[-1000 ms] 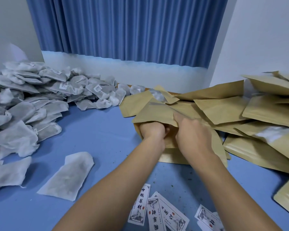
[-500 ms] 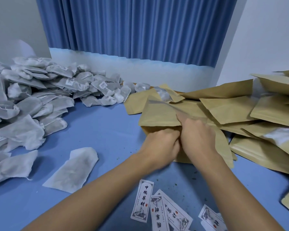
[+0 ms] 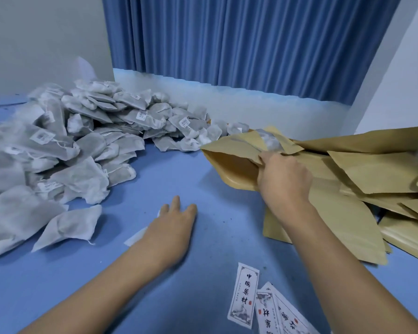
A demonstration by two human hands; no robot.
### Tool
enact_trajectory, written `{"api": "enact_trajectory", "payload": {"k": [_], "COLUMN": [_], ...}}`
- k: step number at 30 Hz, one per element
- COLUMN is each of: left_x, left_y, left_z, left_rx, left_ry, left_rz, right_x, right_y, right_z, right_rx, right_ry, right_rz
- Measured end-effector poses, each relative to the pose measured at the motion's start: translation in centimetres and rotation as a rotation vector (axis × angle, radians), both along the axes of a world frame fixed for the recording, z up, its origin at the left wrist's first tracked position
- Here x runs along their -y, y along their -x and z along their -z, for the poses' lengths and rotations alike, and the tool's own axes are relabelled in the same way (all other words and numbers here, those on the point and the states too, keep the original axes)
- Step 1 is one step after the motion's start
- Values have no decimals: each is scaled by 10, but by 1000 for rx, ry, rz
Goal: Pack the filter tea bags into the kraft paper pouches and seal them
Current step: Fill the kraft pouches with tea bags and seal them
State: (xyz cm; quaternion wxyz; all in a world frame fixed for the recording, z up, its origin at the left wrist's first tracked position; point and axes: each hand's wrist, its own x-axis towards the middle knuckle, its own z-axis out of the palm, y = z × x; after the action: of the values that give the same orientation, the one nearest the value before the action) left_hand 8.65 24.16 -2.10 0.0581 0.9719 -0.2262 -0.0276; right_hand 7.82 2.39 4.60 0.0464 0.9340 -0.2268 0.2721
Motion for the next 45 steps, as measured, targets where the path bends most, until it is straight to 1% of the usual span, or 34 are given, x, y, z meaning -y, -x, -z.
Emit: {"api": "enact_trajectory", "payload": {"k": [1,3,4,5,6,8,10,11,13,15,17,18,19,20,22,23,24,25,26,27,29,30,31,32,33,34,35,36,37,39,40,41,43,45], "left_x": [4,11,14,19,23,29,35,38,43,49,56,61,67,72,78,79,80,82,83,85,81,74,64,53,39,25,12,-1,-14,-49,-70,-93,-134,-152], "left_y": [-3,-8,-12,-17,-23,-41,-65,-77,-98,-120,-148,-159,-168,-176,-180,-179,-180,-181,-179,-176,-171,-168,-165,-165,-169,-178,-193,-213,-238,-290,-312,-332,-360,-371], "left_z": [-3,-9,-13,-16,-18,-21,-23,-22,-15,-8,-3,-3,-1,0,-2,0,3,4,2,2,-2,-5,-9,-16,-25,-38,-53,-68,-83,-106,-111,-113,-105,-86], "left_rx": [25,154,276,424,563,698,772,762,645,561,458,378,275,105,-318,-617,-810,-893,-811,-629,-120,127,365,585,768,899,991,1012,941,708,594,478,260,120], "left_ry": [166,621,826,963,1034,1055,925,828,696,648,590,588,644,817,1339,1603,1770,1802,1705,1517,998,825,774,822,915,991,1011,959,804,361,216,149,178,143], "left_rz": [16,69,108,142,177,251,267,241,213,228,162,103,27,-67,-287,-416,-433,-372,-248,-92,240,377,487,564,577,513,377,200,-3,-358,-467,-564,-701,-683], "right_x": [-8,-22,-27,-32,-36,-42,-47,-49,-51,-51,-52,-54,-58,-62,-72,-76,-79,-79,-77,-72,-58,-51,-44,-39,-35,-33,-32,-31,-31,-32,-34,-35,-38,-39], "right_y": [-6,-19,-25,-31,-38,-51,-65,-73,-88,-101,-111,-114,-116,-117,-118,-118,-117,-116,-116,-116,-117,-116,-116,-115,-113,-112,-111,-110,-110,-112,-113,-113,-115,-117], "right_z": [1,3,4,5,6,8,9,9,8,8,10,12,14,17,24,27,28,28,26,24,18,15,11,8,6,5,3,2,1,1,2,3,8,13], "right_rx": [1,-15,-31,-49,-63,-73,-69,-69,-70,-65,-65,-81,-107,-141,-211,-242,-264,-266,-247,-218,-144,-101,-52,-6,24,27,13,2,-7,-25,-36,-46,-56,-73], "right_ry": [-8,-7,-1,0,-7,-41,-79,-88,-81,-66,-33,-12,3,11,15,22,28,26,19,13,4,-20,-51,-82,-99,-96,-91,-93,-96,-90,-76,-60,-40,-19], "right_rz": [-20,-50,-57,-64,-75,-96,-94,-90,-77,-63,-59,-64,-74,-90,-135,-148,-145,-133,-115,-85,-18,7,18,24,35,49,69,87,102,113,117,117,112,115]}}
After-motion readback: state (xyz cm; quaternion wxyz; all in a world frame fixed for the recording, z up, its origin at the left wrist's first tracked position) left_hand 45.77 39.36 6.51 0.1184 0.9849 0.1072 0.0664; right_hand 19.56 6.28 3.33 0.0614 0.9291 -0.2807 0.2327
